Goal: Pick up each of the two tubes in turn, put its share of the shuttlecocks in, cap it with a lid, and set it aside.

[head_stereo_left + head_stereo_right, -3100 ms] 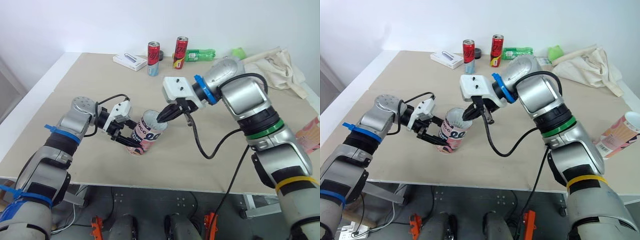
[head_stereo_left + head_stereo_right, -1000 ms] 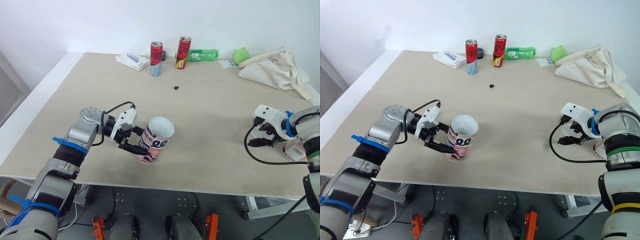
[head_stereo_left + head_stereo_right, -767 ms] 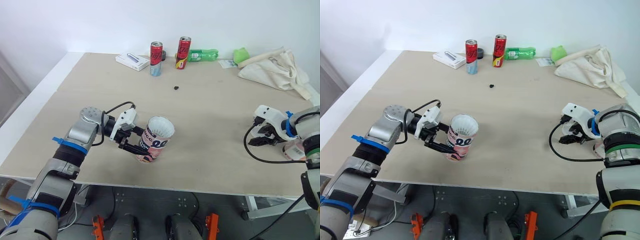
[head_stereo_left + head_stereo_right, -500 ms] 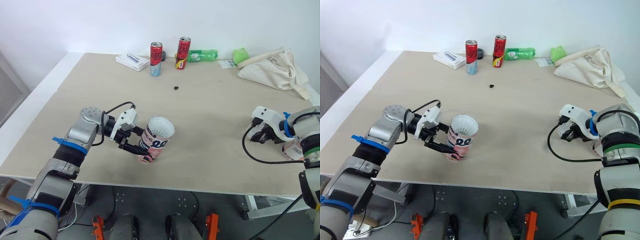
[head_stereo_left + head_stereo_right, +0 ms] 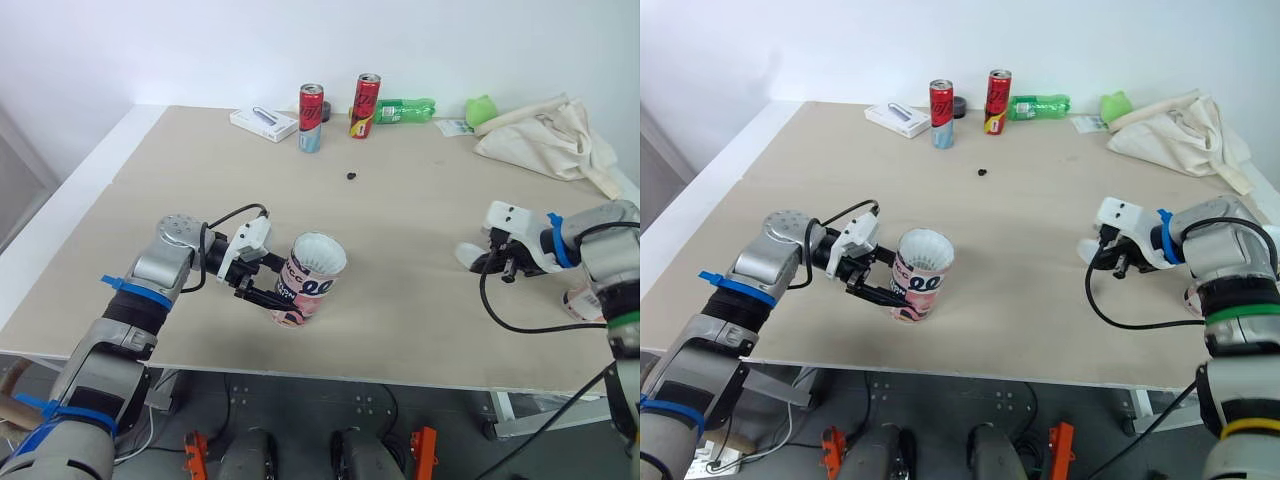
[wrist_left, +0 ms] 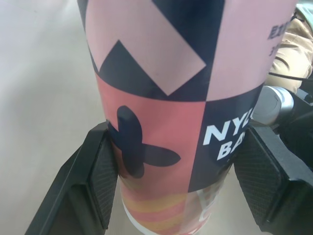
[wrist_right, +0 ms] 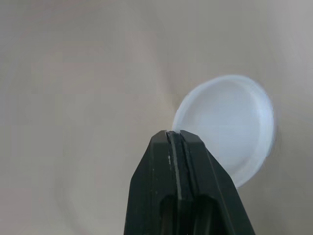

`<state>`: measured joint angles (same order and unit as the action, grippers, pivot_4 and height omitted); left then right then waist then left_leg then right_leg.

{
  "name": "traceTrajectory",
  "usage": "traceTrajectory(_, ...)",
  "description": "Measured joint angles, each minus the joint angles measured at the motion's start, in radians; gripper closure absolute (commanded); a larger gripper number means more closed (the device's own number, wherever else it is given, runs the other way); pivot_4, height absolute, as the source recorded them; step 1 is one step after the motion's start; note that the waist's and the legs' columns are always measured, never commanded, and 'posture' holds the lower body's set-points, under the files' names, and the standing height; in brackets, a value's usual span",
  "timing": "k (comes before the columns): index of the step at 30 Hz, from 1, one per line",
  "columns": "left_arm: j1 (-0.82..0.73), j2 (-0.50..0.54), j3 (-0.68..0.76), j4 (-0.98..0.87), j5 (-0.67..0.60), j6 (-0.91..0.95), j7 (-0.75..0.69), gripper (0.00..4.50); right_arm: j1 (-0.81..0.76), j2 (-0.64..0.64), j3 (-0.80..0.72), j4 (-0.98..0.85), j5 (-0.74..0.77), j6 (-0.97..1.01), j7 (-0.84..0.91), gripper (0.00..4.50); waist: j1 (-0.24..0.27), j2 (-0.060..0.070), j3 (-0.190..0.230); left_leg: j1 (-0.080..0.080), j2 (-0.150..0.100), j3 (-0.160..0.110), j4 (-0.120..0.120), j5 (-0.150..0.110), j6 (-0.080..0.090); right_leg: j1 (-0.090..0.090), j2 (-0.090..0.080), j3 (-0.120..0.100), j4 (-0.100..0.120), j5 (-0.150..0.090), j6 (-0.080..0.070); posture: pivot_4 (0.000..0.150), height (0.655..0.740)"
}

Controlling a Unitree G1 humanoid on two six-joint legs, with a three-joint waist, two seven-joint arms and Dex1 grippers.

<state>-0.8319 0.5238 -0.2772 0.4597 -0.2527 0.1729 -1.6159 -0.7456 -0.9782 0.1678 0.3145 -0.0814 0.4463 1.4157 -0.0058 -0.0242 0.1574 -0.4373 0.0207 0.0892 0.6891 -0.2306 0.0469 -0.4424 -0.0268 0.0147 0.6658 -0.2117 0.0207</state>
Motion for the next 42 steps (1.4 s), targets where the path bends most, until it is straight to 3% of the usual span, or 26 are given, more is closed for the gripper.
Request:
traceTrajectory(3,0.001,0.006,0.001,0.002,-0.001,0.0,0.0,1.46,0.08,-0.031,-0.048,-0.225,0.067,0.054,0.002,4.4,0.003,0.0,0.0,0.0,0.0,0.0,0.0,0.0,0.0,0.0,0.0,0.0,0.0,0.0,0.0,0.15,0.74)
traceTrajectory(7,-0.002,0.006,0.0,0.009,0.002,-0.001,0.001,1.46,0.088,-0.04,-0.079,-0.388,0.137,0.101,0.0,4.4,0.003,0.0,0.0,0.001,0.001,0.001,0.0,0.0,-0.001,0.0,0.0,0.0,0.0,-0.004,0.001,0.15,0.74)
traceTrajectory(15,-0.016,0.006,-0.01,0.036,-0.003,-0.015,0.0,1.46,-0.167,0.001,-0.059,-0.649,0.349,0.123,0.075,4.4,0.004,0.0,0.0,0.002,0.003,0.0,0.0,0.001,-0.001,0.0,0.001,-0.001,0.0,-0.004,-0.002,0.15,0.74)
traceTrajectory(28,-0.03,0.001,-0.016,0.042,-0.003,-0.017,0.0,1.46,-0.44,0.197,0.28,-0.41,0.215,-0.124,0.151,4.4,0.003,0.0,0.0,0.0,0.003,0.002,0.001,0.001,-0.002,-0.002,0.001,-0.001,0.0,0.0,-0.007,0.15,0.74)
traceTrajectory(42,-0.011,-0.003,0.001,0.015,-0.002,0.008,0.014,1.46,-0.494,0.145,0.409,-0.419,0.353,-0.181,0.155,4.4,0.009,0.0,0.0,0.0,0.003,0.001,0.0,0.001,-0.001,-0.002,0.0,-0.003,0.0,-0.002,-0.008,0.15,0.74)
